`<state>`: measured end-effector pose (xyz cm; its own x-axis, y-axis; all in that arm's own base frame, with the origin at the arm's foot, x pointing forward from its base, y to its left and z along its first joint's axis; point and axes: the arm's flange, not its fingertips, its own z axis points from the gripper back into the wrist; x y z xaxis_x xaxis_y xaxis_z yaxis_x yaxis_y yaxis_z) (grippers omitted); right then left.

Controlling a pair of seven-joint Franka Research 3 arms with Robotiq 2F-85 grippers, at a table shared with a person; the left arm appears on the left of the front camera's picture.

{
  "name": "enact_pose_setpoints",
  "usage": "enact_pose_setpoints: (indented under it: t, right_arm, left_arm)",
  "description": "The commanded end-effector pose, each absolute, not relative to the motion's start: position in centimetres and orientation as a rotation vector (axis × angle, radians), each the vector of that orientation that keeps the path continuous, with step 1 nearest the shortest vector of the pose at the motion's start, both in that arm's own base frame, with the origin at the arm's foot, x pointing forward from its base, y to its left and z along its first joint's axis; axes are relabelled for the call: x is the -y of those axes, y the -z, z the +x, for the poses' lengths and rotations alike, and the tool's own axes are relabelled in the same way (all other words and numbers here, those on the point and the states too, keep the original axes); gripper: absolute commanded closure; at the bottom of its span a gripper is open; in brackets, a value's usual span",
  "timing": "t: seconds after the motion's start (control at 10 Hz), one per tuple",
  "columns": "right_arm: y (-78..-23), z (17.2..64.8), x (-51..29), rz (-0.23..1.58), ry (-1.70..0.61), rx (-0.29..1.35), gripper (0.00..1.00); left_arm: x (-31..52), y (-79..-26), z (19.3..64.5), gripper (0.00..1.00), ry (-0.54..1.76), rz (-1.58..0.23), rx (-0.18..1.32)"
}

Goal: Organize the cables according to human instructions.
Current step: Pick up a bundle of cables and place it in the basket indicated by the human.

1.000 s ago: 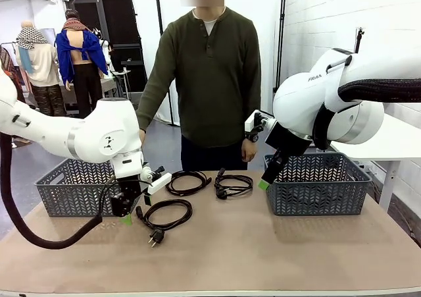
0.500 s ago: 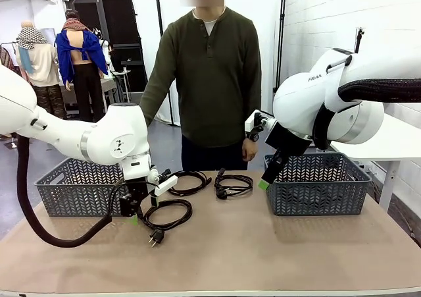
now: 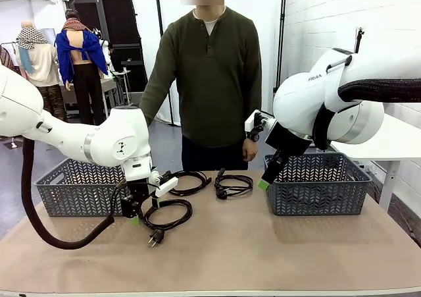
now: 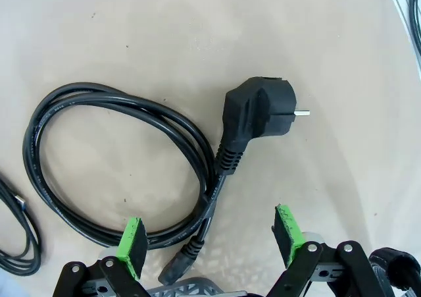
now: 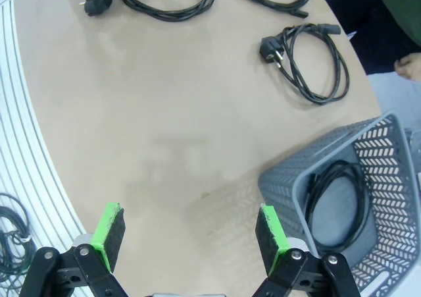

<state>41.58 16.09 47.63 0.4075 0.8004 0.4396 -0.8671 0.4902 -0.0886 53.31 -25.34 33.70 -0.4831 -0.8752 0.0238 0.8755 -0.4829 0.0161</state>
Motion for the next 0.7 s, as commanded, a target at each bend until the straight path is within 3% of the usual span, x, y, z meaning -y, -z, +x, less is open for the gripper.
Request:
enact_pose_setpoints:
  t: [0.0, 0.6]
  right_arm:
    - [-47.7, 41.7, -16.1, 0.158, -1.052, 0.463, 0.00]
    - [-47.7, 41.7, -16.1, 0.158, -1.052, 0.463, 0.00]
  left_arm:
    - [25.2, -33.5, 54.1, 0.00, 2.108, -0.017, 0.026]
    - [25.0, -32.0, 54.7, 0.00, 2.086, -0.038, 0.017]
